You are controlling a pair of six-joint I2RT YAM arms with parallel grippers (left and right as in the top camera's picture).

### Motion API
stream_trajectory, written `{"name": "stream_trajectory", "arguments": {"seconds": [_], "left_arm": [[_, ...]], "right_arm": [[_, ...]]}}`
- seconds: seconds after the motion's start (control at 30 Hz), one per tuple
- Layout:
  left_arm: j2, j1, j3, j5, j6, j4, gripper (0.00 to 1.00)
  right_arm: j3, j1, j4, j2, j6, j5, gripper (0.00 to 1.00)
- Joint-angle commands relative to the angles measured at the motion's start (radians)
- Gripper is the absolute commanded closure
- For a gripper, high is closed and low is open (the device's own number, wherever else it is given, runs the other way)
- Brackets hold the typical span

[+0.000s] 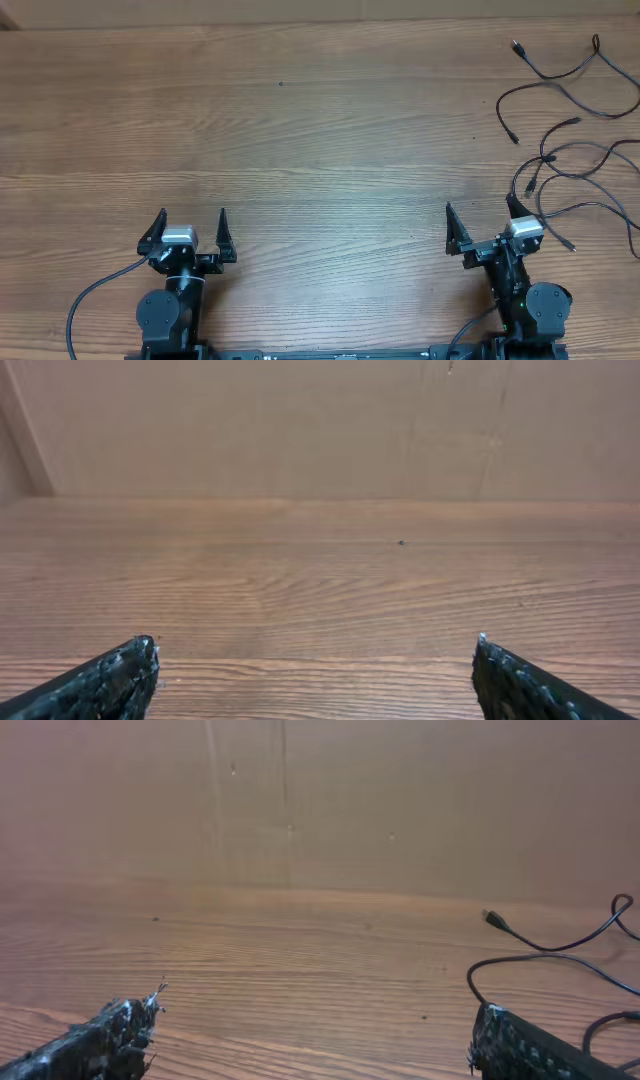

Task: Untangle cables

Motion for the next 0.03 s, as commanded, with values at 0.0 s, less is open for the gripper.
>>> {"name": "stream_trajectory", "arguments": {"seconds": [0.0], "left_arm": [[-0.010, 0.008, -0.004, -0.006, 0.019, -0.001, 0.00]], "right_arm": [[-0.010, -0.003, 0.005, -0.010, 0.006, 0.010, 0.00]]}}
